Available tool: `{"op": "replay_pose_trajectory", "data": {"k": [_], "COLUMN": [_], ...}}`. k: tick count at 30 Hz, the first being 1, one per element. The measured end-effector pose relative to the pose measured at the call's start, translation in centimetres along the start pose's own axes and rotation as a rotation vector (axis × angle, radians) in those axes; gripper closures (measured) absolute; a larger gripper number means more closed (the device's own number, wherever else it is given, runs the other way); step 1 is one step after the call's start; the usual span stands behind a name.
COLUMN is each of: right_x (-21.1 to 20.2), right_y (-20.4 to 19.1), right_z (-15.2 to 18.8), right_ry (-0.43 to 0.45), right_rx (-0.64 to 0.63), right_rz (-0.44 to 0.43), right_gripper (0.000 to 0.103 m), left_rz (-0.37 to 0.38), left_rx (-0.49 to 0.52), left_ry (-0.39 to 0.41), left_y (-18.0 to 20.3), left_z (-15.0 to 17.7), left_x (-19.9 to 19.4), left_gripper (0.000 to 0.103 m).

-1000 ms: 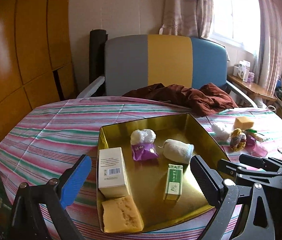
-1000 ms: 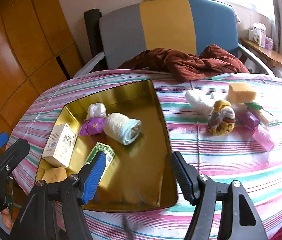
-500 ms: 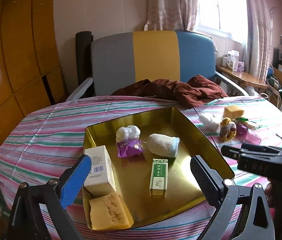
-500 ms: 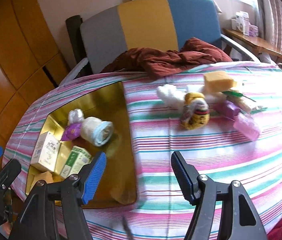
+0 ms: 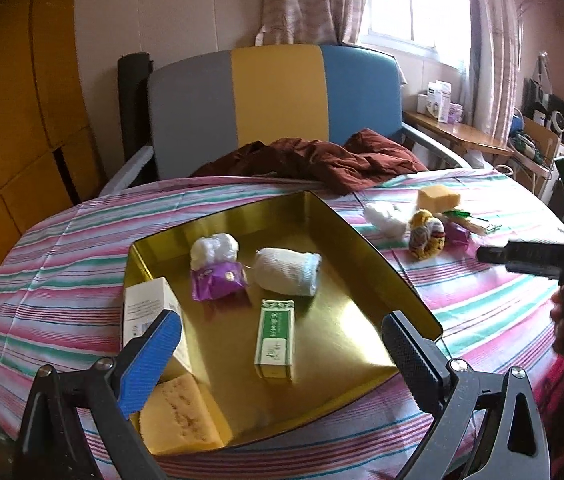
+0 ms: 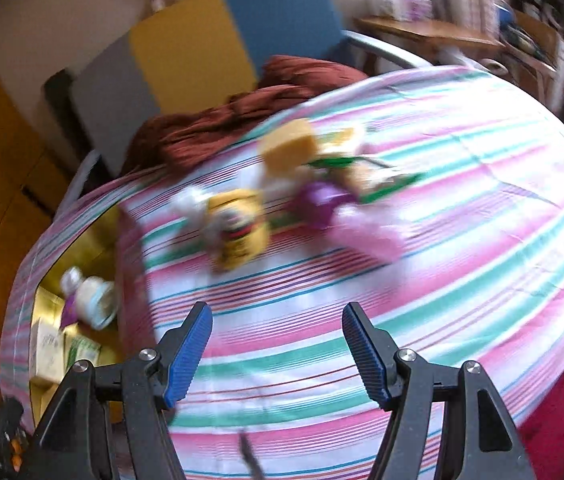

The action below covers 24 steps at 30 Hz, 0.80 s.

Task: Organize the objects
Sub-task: 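Move the right tool toward the pink curler while the left tool moves toward the yellow knitted toy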

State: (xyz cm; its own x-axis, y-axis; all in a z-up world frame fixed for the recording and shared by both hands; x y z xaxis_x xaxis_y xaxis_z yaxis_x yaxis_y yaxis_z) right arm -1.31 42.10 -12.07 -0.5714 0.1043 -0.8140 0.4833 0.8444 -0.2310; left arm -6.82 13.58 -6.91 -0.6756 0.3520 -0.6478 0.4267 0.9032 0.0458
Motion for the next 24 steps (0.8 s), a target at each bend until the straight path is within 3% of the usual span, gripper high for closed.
{"op": "replay_pose_trajectory", "data": {"k": [6,11,15,24], "right_x": [0.5,2.6,4.7,8.2], "right_y": [5.5,7.5,7.9,7.8], "right_z": [-1.8,-2.5,-3.1,-4.3], "right_ry": [-0.043,-0.093,-0.128,-0.173], "right_rx": [0.097,0.161,0.224,0.210], "right_rz": [0.053,0.068,0.042,0.069], "right_gripper": [0.035,0.034,0.030,0.029], "left_rz": [0.027,0.041,0.048,0.057], "left_rx": [0.007,0.014,0.022,0.033], "left_ry": [-0.017,-0.035,-0.052,-0.084], "left_y": [0.7,1.3,1.7,2.4], "left_z": [0.1,0.3,0.6,1.0], "left_x": [0.6,1.2,1.7,2.9], "left_gripper": [0.002,0.002,0.002,0.002]}}
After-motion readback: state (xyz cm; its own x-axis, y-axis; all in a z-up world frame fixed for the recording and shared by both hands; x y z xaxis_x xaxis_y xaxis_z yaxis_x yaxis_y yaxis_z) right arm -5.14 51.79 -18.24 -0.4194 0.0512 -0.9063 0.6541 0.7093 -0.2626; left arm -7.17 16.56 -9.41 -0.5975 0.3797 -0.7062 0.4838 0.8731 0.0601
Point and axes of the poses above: each gripper's, at about its wrist camera, not at the fingertips, and x roughly the way its jaws point, y to its right, z to its underside, the point moved 9 cm from there along x, roughly the way its jaws point, and after that the axes turned 6 degrees about -x, right-handed, at the moved point
